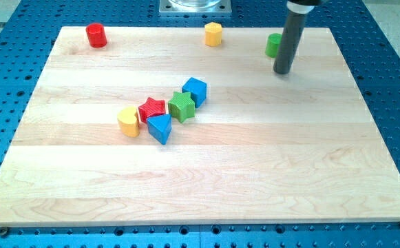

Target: Place your arm to the right of the blue cube

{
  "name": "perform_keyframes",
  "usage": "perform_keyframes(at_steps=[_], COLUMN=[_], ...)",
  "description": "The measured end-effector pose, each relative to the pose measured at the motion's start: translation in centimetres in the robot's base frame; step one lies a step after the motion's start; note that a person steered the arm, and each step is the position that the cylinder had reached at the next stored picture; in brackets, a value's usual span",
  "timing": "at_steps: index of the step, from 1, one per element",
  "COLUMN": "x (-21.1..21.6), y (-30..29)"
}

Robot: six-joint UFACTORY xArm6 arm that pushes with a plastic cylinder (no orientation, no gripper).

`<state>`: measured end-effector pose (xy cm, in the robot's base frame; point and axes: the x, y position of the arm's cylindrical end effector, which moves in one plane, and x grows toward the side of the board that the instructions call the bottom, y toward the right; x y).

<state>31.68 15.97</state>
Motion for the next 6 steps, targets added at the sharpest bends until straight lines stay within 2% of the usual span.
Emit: perform_keyframes(at_steps=[1, 2, 3, 4, 6], x=[-4.0, -4.4, -4.7, -5.4, -0.5], y=[1.5, 1.7, -1.5, 0.2, -1.2])
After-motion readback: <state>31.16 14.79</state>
